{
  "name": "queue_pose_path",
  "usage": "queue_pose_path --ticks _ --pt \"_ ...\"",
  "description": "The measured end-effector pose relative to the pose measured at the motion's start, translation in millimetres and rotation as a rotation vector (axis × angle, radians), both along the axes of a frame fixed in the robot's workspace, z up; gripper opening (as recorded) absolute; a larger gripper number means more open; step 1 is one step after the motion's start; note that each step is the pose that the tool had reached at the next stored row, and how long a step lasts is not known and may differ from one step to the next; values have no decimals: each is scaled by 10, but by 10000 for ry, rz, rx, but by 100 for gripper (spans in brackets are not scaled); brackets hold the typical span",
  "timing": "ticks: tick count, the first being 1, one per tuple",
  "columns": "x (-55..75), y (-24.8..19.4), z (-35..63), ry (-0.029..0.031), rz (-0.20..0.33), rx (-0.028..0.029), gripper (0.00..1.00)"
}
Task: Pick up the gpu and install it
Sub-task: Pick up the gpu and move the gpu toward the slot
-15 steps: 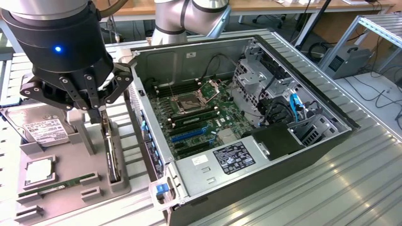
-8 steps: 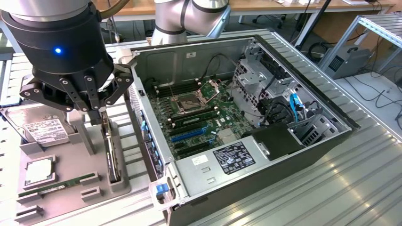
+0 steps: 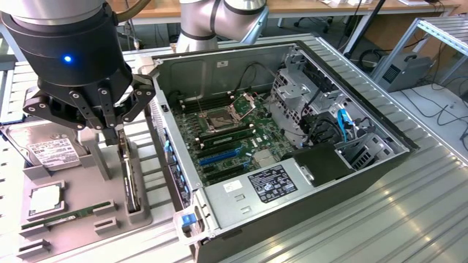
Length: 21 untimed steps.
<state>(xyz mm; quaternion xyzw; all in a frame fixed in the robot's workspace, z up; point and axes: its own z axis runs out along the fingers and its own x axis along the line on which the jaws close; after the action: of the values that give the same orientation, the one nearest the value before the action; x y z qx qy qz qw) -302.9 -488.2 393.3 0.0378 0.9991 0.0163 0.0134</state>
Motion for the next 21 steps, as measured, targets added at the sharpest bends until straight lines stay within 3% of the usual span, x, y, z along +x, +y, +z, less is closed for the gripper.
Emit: queue_pose_path --ticks 5,8,10,13,14,15,21 --pt "0 0 0 0 0 0 11" --pt "0 0 0 0 0 0 30" --pt "0 0 0 0 0 0 30" --pt "0 0 0 0 0 0 47" --pt "0 0 0 0 0 0 47" --pt "0 0 0 0 0 0 54" --pt "0 0 0 0 0 0 54"
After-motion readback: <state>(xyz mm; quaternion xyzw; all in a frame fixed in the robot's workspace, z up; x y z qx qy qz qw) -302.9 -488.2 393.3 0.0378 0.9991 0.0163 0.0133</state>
